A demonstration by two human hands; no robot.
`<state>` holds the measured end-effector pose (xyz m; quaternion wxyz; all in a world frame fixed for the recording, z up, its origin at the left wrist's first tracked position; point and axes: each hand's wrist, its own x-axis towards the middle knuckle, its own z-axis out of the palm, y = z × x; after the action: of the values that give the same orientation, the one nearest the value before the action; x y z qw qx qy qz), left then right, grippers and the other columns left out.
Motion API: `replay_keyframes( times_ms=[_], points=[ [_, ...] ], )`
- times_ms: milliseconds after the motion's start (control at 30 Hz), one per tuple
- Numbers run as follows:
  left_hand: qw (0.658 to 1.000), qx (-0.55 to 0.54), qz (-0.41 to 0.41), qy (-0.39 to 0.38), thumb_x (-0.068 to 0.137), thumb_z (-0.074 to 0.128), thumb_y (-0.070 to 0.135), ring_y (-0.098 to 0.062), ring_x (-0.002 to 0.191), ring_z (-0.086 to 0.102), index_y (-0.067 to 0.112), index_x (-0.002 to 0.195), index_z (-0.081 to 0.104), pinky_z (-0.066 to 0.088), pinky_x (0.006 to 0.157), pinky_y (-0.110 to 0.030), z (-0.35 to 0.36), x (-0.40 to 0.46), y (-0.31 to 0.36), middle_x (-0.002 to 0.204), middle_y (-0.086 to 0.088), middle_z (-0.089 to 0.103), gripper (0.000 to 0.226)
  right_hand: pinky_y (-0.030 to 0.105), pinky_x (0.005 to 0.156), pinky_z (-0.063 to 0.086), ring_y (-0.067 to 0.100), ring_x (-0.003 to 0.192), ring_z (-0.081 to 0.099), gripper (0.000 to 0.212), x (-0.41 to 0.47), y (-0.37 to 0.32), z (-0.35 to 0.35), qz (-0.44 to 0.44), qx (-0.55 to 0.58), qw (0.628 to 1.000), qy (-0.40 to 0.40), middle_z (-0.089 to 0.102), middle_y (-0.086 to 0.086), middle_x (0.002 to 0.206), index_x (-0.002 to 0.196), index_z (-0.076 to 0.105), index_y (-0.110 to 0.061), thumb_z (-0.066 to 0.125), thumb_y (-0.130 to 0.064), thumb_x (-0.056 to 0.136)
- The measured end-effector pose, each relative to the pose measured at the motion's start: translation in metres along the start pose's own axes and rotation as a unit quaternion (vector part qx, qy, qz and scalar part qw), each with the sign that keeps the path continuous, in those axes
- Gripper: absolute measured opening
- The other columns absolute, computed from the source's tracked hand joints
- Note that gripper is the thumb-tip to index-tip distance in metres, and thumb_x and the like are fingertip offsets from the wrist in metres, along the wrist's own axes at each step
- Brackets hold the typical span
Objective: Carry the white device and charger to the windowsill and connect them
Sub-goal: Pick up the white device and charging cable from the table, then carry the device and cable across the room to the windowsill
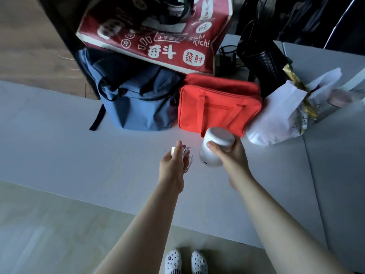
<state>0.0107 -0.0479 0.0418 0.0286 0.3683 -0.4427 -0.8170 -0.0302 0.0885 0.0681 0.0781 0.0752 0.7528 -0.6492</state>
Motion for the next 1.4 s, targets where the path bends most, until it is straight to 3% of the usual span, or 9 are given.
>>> replay_keyframes(
  times_ms=[100,233,400,500,667,833,1033,1233,1400],
  points=[
    [0.997,-0.002,0.004,0.072,0.087,0.061,0.035,-0.011,0.057,0.052,0.014,0.076,0.064,0.044,0.057,-0.019,-0.008,-0.011,0.015,0.069,-0.001,0.061,0.024,0.024,0.080,0.045,0.014,0.106,0.060,0.057,-0.007,-0.012,0.024,0.013,-0.007,0.999,-0.032,0.064,-0.005,0.117,0.121,0.056,-0.024,0.080,-0.035,0.070],
    [0.992,-0.042,0.007,0.122,0.086,0.065,0.029,-0.008,0.058,0.056,0.011,0.077,0.062,0.047,0.051,-0.012,-0.026,-0.021,0.033,0.069,0.000,0.061,0.020,0.033,0.086,0.048,0.016,0.104,0.060,0.058,-0.011,-0.023,0.051,0.047,-0.009,0.996,-0.071,0.065,-0.003,0.117,0.121,0.058,-0.024,0.078,-0.041,0.070],
    [0.980,-0.102,-0.014,0.169,0.083,0.066,0.037,-0.010,0.059,0.056,0.012,0.082,0.062,0.050,0.065,-0.018,-0.060,-0.029,0.047,0.072,0.000,0.062,0.026,0.045,0.094,0.053,0.017,0.094,0.065,0.036,-0.011,-0.032,0.083,0.089,-0.007,0.986,-0.140,0.070,-0.006,0.101,0.102,0.064,-0.029,0.076,-0.042,0.072],
    [0.973,-0.144,-0.005,0.183,0.083,0.064,0.037,-0.014,0.074,0.062,0.009,0.088,0.062,0.056,0.075,-0.022,-0.080,-0.038,0.050,0.084,-0.002,0.062,0.028,0.045,0.095,0.052,0.019,0.101,0.063,0.056,-0.018,-0.035,0.100,0.104,-0.025,0.979,-0.175,0.067,-0.002,0.112,0.117,0.060,-0.025,0.077,-0.048,0.069],
    [0.958,-0.175,0.049,0.220,0.086,0.062,0.035,-0.012,0.069,0.062,0.008,0.085,0.060,0.055,0.064,-0.018,-0.109,-0.065,0.052,0.081,-0.001,0.062,0.027,0.041,0.093,0.052,0.014,0.090,0.059,0.057,-0.039,-0.040,0.125,0.117,-0.048,0.960,-0.251,0.063,-0.004,0.104,0.117,0.056,-0.022,0.075,-0.048,0.071],
    [0.935,-0.210,0.091,0.271,0.087,0.062,0.033,-0.012,0.065,0.060,0.004,0.092,0.061,0.053,0.050,-0.014,-0.148,-0.098,0.050,0.079,-0.003,0.061,0.029,0.043,0.093,0.052,0.023,0.106,0.057,0.067,-0.073,-0.041,0.154,0.113,-0.079,0.934,-0.331,0.061,0.001,0.116,0.123,0.055,-0.021,0.076,-0.052,0.067],
    [0.898,-0.252,0.115,0.341,0.090,0.060,0.030,-0.013,0.064,0.059,0.009,0.078,0.058,0.053,0.048,-0.016,-0.210,-0.140,0.046,0.076,-0.004,0.061,0.024,0.042,0.091,0.053,0.019,0.093,0.055,0.056,-0.120,-0.046,0.195,0.116,-0.089,0.905,-0.399,0.057,0.000,0.109,0.117,0.052,-0.022,0.075,-0.047,0.072],
    [0.862,-0.285,0.147,0.392,0.092,0.057,0.027,-0.012,0.063,0.059,0.006,0.076,0.054,0.055,0.049,-0.016,-0.270,-0.172,0.059,0.076,-0.006,0.059,0.026,0.040,0.089,0.054,0.022,0.098,0.054,0.059,-0.174,-0.049,0.244,0.107,-0.103,0.886,-0.439,0.058,0.001,0.107,0.121,0.055,-0.019,0.076,-0.045,0.072],
    [0.844,-0.294,0.156,0.420,0.092,0.056,0.029,-0.010,0.049,0.061,0.008,0.073,0.053,0.053,0.047,-0.017,-0.314,-0.188,0.083,0.071,-0.004,0.059,0.028,0.035,0.079,0.053,0.012,0.077,0.055,0.043,-0.208,-0.064,0.285,0.101,-0.090,0.874,-0.467,0.058,-0.004,0.089,0.107,0.055,-0.019,0.075,-0.040,0.076]
  ],
)
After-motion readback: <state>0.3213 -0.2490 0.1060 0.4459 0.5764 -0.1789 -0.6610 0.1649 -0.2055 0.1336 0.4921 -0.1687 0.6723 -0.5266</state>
